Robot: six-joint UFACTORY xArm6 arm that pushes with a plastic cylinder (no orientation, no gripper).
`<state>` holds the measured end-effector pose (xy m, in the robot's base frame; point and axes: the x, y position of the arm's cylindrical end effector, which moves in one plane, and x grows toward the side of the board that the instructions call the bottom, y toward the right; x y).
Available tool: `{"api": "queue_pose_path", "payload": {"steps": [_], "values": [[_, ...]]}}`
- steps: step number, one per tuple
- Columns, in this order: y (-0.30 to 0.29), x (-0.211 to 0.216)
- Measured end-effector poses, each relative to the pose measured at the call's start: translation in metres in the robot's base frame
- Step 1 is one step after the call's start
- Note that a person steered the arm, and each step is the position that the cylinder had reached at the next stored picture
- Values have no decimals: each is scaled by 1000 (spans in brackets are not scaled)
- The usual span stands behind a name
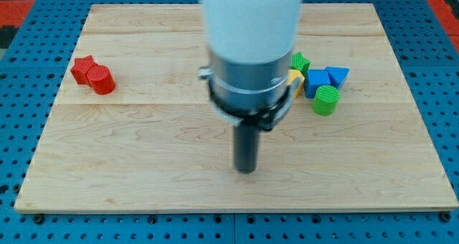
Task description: Push the yellow hexagon towards red circle
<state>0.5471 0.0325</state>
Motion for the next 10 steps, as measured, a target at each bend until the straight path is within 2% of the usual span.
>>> {"api": "queue_pose_path", "payload": {"steps": [1, 2, 3, 7, 10], "values": [[11, -24], [51, -48], [81, -106], [39, -211], [37, -214]]}}
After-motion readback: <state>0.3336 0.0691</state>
